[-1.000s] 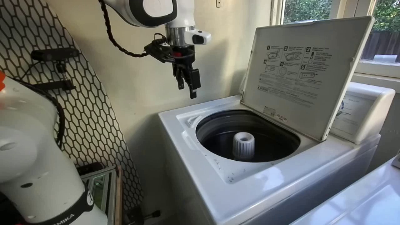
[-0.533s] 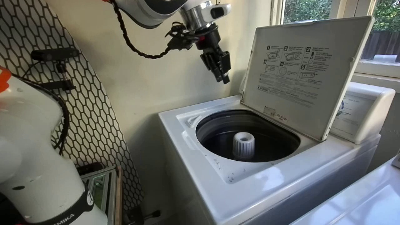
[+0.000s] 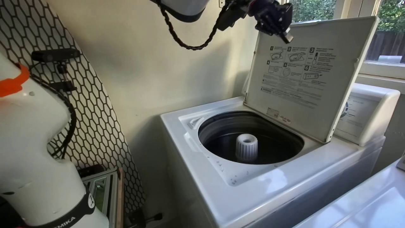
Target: Close the washing machine on the left.
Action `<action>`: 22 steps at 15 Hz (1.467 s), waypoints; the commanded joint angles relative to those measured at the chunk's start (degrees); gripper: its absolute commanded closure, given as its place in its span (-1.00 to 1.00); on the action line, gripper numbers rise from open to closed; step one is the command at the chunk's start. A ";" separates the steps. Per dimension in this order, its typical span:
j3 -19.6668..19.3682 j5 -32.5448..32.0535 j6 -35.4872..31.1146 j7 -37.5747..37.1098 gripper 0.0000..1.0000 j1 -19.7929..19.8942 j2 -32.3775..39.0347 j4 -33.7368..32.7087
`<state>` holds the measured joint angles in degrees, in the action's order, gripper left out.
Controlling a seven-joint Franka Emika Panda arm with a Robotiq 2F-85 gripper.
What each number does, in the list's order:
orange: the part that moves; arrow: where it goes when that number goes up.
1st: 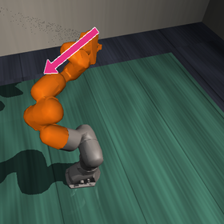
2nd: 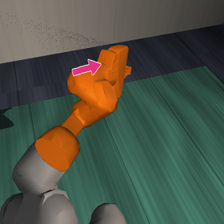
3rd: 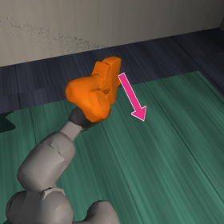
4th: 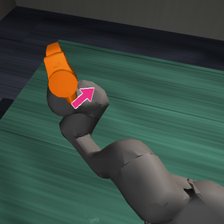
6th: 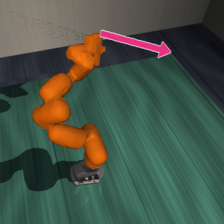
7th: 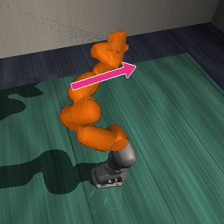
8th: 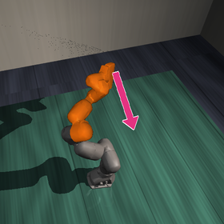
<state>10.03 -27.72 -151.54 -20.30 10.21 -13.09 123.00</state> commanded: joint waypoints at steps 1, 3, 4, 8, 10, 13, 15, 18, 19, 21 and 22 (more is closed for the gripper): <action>2.50 -7.53 3.70 -8.89 1.00 2.76 10.00 -14.40; -2.13 -4.87 1.01 -4.91 0.98 -1.54 5.75 -8.55; -2.60 -4.81 0.99 -4.70 0.98 -1.96 6.10 -8.72; -2.89 -4.76 0.97 -4.63 0.98 -2.49 5.60 -8.20; -2.74 -6.28 1.07 -6.04 1.00 -2.39 6.45 -9.28; -0.53 -6.60 0.65 -8.39 1.00 -1.11 12.24 -17.52; 0.01 -6.82 1.55 -8.64 1.00 -1.38 16.39 -23.57; 0.59 -5.53 1.79 -6.48 1.00 -2.11 21.95 -31.56; 0.82 -5.09 1.83 -5.61 1.00 -2.32 24.38 -34.66; 1.09 -4.76 2.27 -5.02 1.00 -2.71 28.86 -40.17; -4.31 -2.45 1.88 -3.59 1.00 -7.77 30.49 -42.43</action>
<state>10.77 -33.22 -150.91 -26.67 8.09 10.45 89.79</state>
